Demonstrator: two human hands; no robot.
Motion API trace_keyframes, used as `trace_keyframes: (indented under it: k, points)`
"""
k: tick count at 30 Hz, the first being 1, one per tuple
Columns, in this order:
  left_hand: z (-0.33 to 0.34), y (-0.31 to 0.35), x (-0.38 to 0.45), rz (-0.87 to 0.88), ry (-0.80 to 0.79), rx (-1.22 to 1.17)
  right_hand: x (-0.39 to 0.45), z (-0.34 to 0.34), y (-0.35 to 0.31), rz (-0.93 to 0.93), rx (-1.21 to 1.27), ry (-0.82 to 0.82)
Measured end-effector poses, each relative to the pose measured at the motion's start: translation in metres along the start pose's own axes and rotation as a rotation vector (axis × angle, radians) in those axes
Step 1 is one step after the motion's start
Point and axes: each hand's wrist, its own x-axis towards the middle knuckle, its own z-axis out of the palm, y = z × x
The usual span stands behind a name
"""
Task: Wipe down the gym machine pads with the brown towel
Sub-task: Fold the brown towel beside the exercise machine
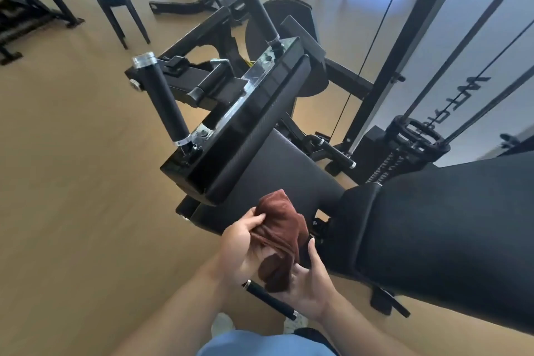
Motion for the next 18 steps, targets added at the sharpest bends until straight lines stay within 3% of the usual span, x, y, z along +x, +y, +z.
trace_keyframes:
  k: [3, 6, 11, 15, 18]
  points:
    - [-0.008, 0.005, -0.001, -0.029, -0.009, -0.099, -0.010, 0.012, -0.001, -0.053, 0.057, -0.106]
    - [-0.022, 0.010, 0.000, 0.004, 0.055, -0.109, -0.012, 0.007, -0.012, -0.109, -0.061, 0.007]
    - [-0.045, 0.007, 0.010, 0.130, 0.353, 0.103, -0.010, -0.026, -0.040, -0.191, -0.154, 0.278]
    - [-0.044, -0.003, 0.018, 0.151, 0.420, 0.013, -0.014, -0.028, -0.055, -0.145, -0.356, 0.336]
    - [-0.042, -0.007, 0.024, 0.105, 0.388, -0.031, -0.011, -0.027, -0.062, -0.216, -0.379, 0.413]
